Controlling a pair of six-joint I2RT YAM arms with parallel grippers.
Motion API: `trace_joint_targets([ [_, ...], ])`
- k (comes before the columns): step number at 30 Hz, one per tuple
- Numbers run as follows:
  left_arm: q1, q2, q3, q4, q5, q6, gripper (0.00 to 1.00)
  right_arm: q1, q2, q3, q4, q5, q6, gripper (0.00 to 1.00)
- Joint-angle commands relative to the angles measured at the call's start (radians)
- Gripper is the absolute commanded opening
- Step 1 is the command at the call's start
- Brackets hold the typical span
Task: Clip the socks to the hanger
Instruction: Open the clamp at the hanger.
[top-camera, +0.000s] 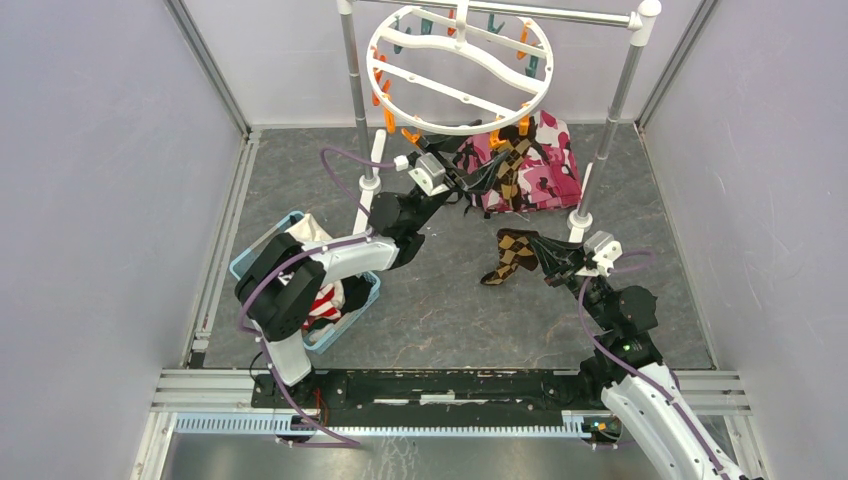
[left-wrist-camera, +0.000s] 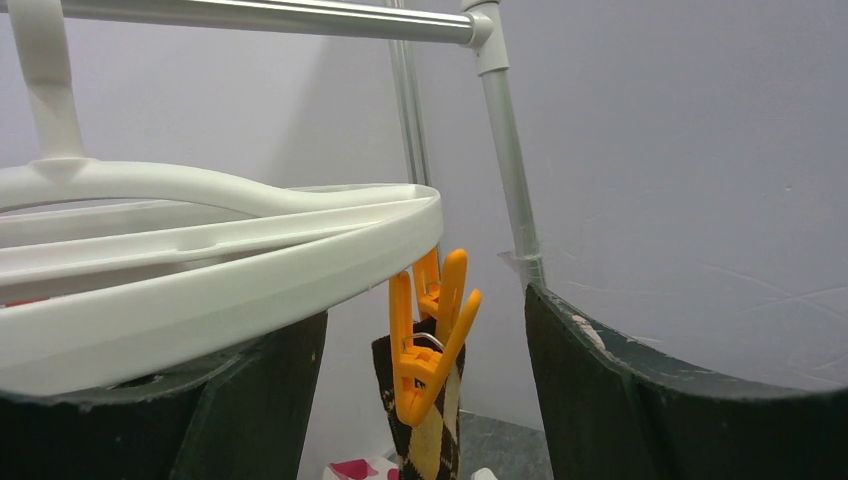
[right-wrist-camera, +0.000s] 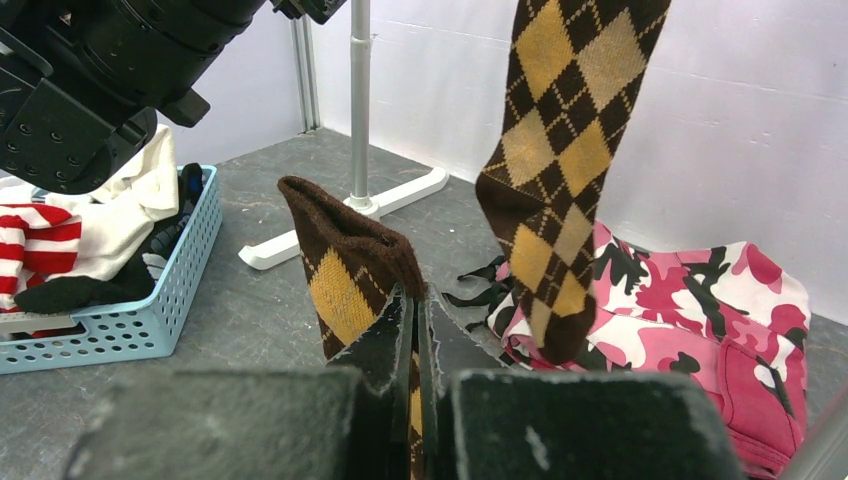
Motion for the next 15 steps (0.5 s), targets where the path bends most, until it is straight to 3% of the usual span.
trace_joint_targets([
  [1,-0.004,0.016,0.038,0.005,-0.009,0.028,0.79,-0.002,-0.010,-0.010,0.032,0.004,-0.007,0.00],
  [15,-0.016,0.014,0.011,0.003,-0.059,0.073,0.81,-0.001,-0.011,-0.012,0.034,0.003,-0.005,0.00],
])
